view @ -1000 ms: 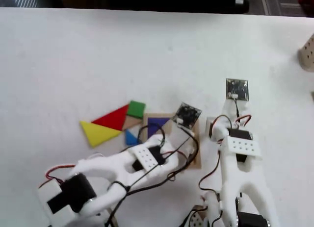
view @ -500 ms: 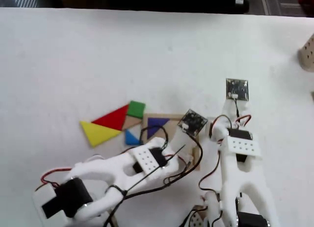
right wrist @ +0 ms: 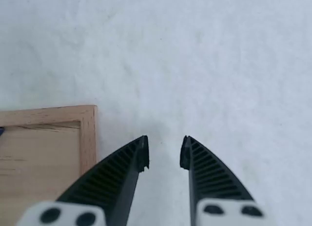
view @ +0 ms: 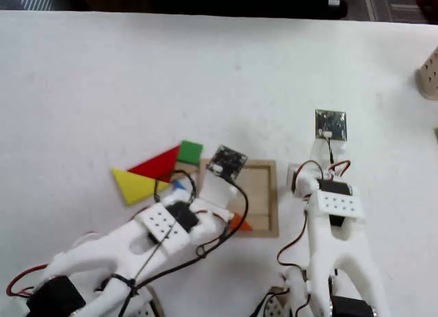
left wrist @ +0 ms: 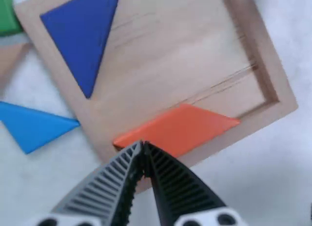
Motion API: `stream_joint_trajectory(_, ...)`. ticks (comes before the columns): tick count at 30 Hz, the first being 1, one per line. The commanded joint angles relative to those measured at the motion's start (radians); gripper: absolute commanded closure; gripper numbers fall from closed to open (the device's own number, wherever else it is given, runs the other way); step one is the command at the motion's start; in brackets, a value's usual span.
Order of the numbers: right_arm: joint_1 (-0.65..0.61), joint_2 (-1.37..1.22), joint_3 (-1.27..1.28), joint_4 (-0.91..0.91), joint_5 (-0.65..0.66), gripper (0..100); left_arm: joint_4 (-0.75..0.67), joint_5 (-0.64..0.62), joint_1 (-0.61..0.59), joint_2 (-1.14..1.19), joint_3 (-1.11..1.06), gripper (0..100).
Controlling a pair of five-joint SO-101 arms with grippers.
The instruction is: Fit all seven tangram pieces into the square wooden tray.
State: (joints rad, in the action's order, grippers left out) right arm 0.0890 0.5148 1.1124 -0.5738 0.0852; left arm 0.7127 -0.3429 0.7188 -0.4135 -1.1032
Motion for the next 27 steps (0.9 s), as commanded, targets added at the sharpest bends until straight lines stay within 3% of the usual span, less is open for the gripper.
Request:
stream_joint_trajectory(1, -0.008, 0.001, -0.052, 0.027, 0.002, 87.9, 0.011, 0.011, -0.013, 0.074, 0.048, 98)
stream_joint_trajectory(10, -0.008, -0.001, -0.052, 0.027, 0.002, 87.9, 0.043, 0.011, -0.016, 0.24, 0.18, 98)
stream_joint_trajectory(27, -0.008, -0.001, -0.052, 0.027, 0.002, 87.9, -0.193, 0.009, -0.082, 0.262, 0.193, 98)
